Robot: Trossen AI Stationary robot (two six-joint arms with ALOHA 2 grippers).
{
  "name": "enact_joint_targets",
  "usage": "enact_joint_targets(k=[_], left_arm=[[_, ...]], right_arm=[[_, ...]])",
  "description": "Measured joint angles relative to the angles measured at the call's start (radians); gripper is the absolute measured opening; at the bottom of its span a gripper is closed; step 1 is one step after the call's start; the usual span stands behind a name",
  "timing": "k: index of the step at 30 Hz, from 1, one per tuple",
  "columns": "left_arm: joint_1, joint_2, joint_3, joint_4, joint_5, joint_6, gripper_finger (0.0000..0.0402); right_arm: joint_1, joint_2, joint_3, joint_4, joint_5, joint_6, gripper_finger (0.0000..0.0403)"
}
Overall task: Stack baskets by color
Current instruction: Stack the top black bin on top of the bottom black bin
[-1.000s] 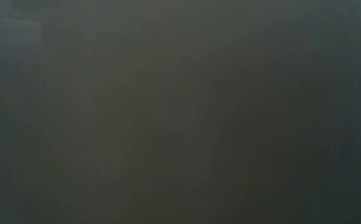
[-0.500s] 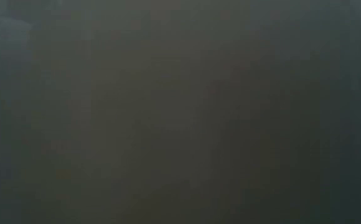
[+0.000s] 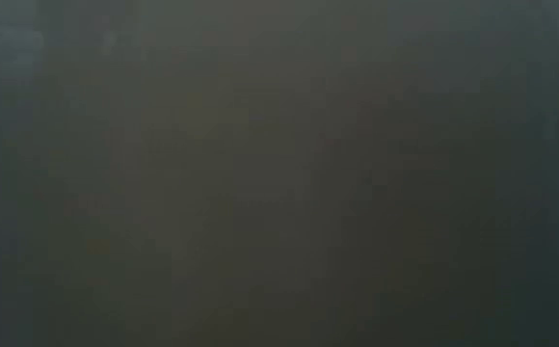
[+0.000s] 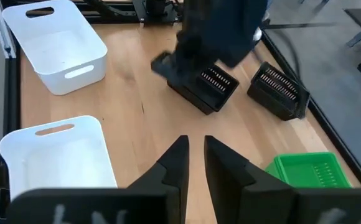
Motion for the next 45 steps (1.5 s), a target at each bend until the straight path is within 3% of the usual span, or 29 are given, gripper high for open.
enact_joint_targets(k=[5, 11, 15, 19, 22, 28, 37, 43, 45], left_arm=[[-0.053, -0.141, 0.0, 0.005, -0.122, 0.026, 0.007], [-0.145, -0.3, 0.0, 0.011, -0.159, 0.028, 0.0067], [-0.199, -0.378, 0.001, 0.0, -0.159, 0.04, 0.007], [-0.25, -0.438, 0.001, -0.003, -0.159, 0.053, 0.0068], [-0.284, -0.478, 0.001, -0.005, -0.159, 0.053, 0.0067], [-0.346, -0.556, 0.001, -0.006, -0.165, 0.054, 0.007], [-0.374, -0.658, 0.001, -0.012, -0.227, 0.128, 0.007], [-0.374, -0.693, 0.001, -0.019, -0.228, 0.133, 0.0067], [-0.374, -0.698, 0.001, -0.041, -0.231, 0.133, 0.0068]], right_arm=[[-0.043, 0.0, 0.0, 0.005, -0.025, 0.001, 0.0051], [-0.205, 0.0, 0.0, 0.025, -0.175, -0.037, 0.0051], [-0.359, 0.0, 0.0, 0.112, -0.325, -0.216, 0.0051], [-0.508, 0.0, 0.0, 0.214, -0.528, -0.571, 0.0051], [-0.607, 0.0, 0.0, 0.266, -0.619, -0.759, 0.0051], [-0.754, 0.0, 0.0, 0.299, -0.631, -0.871, 0.0051], [-0.848, 0.086, 0.001, 0.336, -0.662, -1.076, 0.0051], [-0.924, 0.185, 0.001, 0.397, -0.846, -1.193, 0.0051], [-0.945, 0.222, 0.001, 0.416, -0.858, -1.201, 0.0051]])
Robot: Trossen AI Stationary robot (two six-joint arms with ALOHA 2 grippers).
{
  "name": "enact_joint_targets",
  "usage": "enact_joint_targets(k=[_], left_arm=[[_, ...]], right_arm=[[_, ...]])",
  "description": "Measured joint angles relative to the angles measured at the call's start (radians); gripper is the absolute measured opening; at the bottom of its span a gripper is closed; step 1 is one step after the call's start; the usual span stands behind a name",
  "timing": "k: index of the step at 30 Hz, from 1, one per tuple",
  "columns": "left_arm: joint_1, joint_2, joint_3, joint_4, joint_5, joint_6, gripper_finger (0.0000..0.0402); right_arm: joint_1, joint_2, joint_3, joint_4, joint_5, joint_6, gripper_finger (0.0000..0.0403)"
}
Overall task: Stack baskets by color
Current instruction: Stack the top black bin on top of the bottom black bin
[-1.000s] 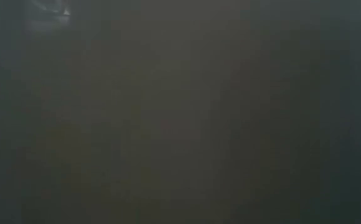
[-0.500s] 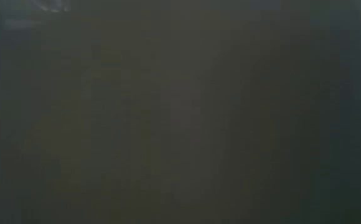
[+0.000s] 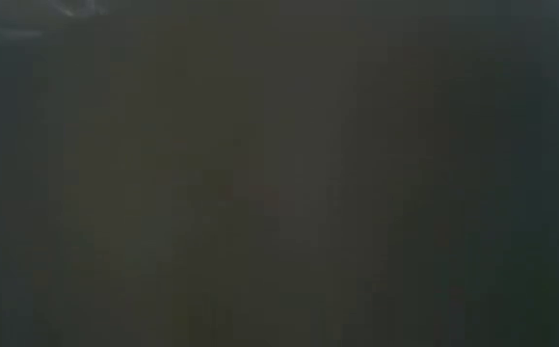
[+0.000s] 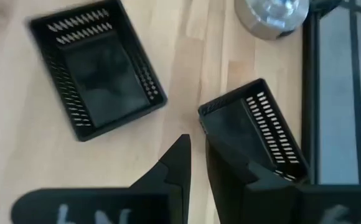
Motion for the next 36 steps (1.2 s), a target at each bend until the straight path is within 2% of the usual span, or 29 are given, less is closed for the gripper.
enact_joint_targets(k=[6, 9, 16, 23, 27, 29, 36], left_arm=[[0.0, 0.0, 0.0, -0.046, -0.022, -0.003, 0.0068], [0.0, 0.0, 0.0, -0.046, -0.022, -0.003, 0.0067], [0.0, 0.0, 0.0, -0.072, -0.022, -0.01, 0.0069], [0.0, 0.0, 0.0, -0.09, -0.022, -0.003, 0.007], [0.0, 0.0, 0.0, -0.097, -0.022, -0.002, 0.0069], [0.0, 0.0, 0.0, -0.108, -0.029, -0.002, 0.0067], [0.0, 0.0, 0.0, -0.178, -0.116, -0.003, 0.007]], right_arm=[[-0.043, 0.068, 0.0, 0.006, -0.001, 0.001, 0.0014], [-0.049, 0.075, 0.0, 0.016, 0.036, 0.018, 0.0004], [-0.05, 0.075, 0.0, 0.02, 0.114, 0.006, 0.0055], [-0.073, 0.075, 0.0, 0.017, 0.111, -0.013, 0.0109], [-0.122, 0.075, 0.0, 0.017, 0.103, -0.001, 0.0113], [-0.152, 0.075, 0.0, 0.017, 0.059, 0.0, 0.011], [-0.209, 0.09, -0.002, 0.028, -0.01, 0.032, 0.011]])
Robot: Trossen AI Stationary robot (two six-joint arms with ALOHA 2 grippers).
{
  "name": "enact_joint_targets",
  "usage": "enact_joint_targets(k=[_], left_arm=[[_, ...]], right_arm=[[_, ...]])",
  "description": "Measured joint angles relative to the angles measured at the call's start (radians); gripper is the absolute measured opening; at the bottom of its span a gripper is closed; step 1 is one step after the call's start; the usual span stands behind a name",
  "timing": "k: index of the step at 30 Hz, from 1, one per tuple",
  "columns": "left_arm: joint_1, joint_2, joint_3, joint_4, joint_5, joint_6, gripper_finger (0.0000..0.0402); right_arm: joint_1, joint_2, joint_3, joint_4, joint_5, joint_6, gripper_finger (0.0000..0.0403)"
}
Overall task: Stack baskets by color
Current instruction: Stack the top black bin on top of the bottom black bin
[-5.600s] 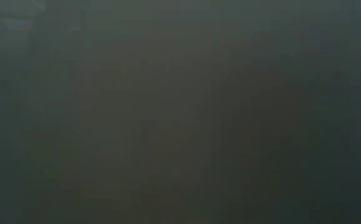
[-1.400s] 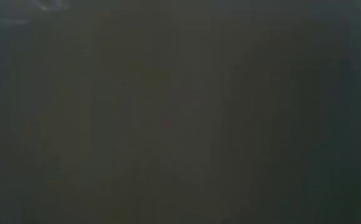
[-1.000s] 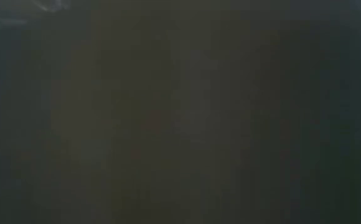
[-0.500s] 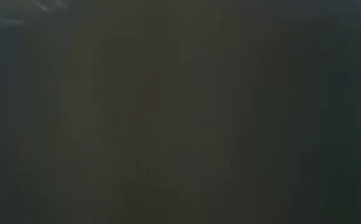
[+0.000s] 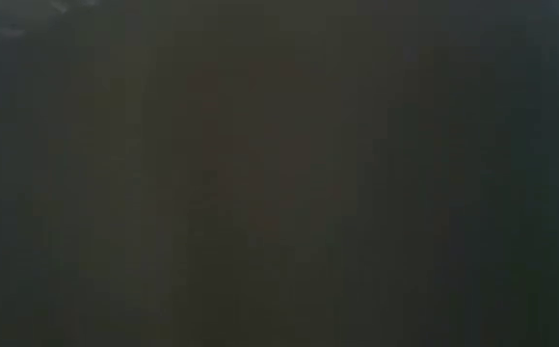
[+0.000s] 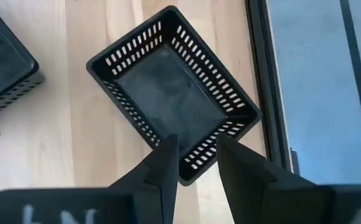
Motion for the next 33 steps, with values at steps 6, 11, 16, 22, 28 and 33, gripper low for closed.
enact_joint_targets(k=[6, 11, 16, 22, 28, 33], left_arm=[[0.0, 0.0, 0.0, -0.017, -0.028, -0.004, 0.0067], [0.0, 0.0, 0.0, -0.018, -0.029, -0.005, 0.007], [0.0, 0.0, 0.0, -0.018, -0.033, -0.006, 0.0067], [0.0, 0.0, 0.0, -0.018, -0.034, -0.006, 0.0069], [0.0, 0.0, 0.0, -0.022, -0.034, -0.006, 0.0069], [0.0, 0.0, 0.0, -0.025, -0.033, -0.006, 0.0069]], right_arm=[[0.006, 0.042, 0.0, 0.013, -0.008, -0.08, 0.011], [0.03, 0.079, 0.0, 0.007, -0.001, -0.087, 0.011], [0.048, 0.09, 0.0, 0.011, -0.002, -0.087, 0.011], [0.052, 0.103, 0.002, 0.026, -0.005, -0.039, 0.011], [0.053, 0.131, 0.002, 0.025, -0.019, -0.025, 0.011], [0.053, 0.143, 0.002, 0.016, -0.022, -0.025, 0.011]])
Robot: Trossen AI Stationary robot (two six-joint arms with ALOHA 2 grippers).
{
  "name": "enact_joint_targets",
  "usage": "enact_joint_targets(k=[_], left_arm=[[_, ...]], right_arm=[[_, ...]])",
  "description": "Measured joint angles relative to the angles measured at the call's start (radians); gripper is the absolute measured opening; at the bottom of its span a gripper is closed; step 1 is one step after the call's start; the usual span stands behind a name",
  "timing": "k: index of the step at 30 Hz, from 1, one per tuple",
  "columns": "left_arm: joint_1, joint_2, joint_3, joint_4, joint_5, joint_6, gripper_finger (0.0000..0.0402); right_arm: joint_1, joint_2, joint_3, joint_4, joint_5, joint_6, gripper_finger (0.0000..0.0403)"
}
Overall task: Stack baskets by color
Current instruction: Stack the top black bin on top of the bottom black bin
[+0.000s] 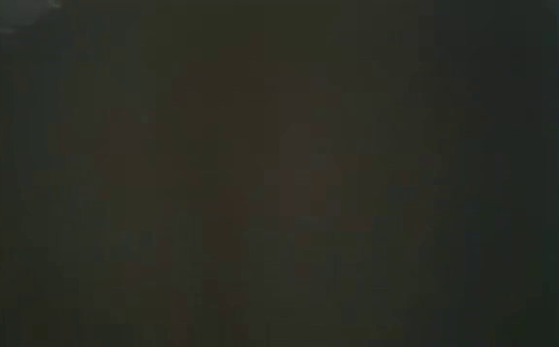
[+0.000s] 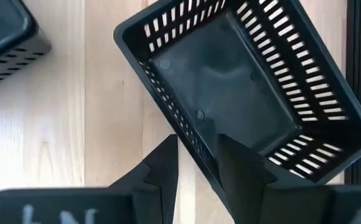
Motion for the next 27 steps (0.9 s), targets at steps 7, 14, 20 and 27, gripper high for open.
enact_joint_targets(k=[7, 14, 20, 27], left_arm=[[0.0, 0.0, 0.0, -0.005, 0.0, 0.003, 0.007], [0.0, 0.0, 0.0, -0.005, 0.001, 0.003, 0.0067], [0.0, 0.0, 0.0, -0.005, 0.001, 0.004, 0.007], [0.0, 0.0, 0.0, -0.008, 0.002, 0.005, 0.0069]], right_arm=[[0.0, 0.0, 0.0, -0.001, -0.006, -0.001, 0.011], [0.005, 0.011, 0.0, 0.002, -0.031, 0.007, 0.011], [0.012, 0.046, -0.001, 0.025, 0.012, -0.008, 0.011], [0.011, 0.076, -0.001, 0.026, 0.03, -0.012, 0.011]])
